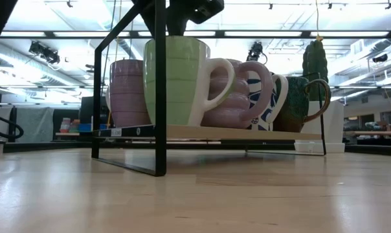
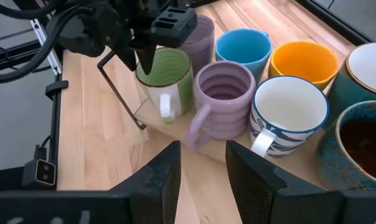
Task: Place coffee mugs
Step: Put the green mug on the shelf
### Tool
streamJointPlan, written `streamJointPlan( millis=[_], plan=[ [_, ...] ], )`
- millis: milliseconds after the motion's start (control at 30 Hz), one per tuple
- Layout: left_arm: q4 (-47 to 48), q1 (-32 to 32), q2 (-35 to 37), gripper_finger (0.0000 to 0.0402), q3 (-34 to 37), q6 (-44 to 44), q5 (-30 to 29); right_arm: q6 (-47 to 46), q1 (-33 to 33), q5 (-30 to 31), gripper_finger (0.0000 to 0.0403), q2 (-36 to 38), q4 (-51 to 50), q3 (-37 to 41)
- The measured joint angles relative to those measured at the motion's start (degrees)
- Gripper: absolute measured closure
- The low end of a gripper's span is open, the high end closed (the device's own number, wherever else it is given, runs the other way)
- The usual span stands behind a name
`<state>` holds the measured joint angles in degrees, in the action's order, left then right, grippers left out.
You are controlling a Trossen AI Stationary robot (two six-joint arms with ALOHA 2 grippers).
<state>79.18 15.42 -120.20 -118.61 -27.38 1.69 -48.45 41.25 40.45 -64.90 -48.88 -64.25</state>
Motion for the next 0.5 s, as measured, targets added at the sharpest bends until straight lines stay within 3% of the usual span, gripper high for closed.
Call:
streamJointPlan(
  millis=[300,500],
  plan=[
    [-0.1,-0.4,0.1,0.0269,-7.5,3.9,-1.6,0.2,0.0,-0.4,0.027,0.0,0.0,0.0],
    [-8.4,0.5,-1.2,0.0269,-8.3,12.6,-2.6,0.4,-0.2,-0.6,0.027,0.0,0.0,0.0]
  ],
)
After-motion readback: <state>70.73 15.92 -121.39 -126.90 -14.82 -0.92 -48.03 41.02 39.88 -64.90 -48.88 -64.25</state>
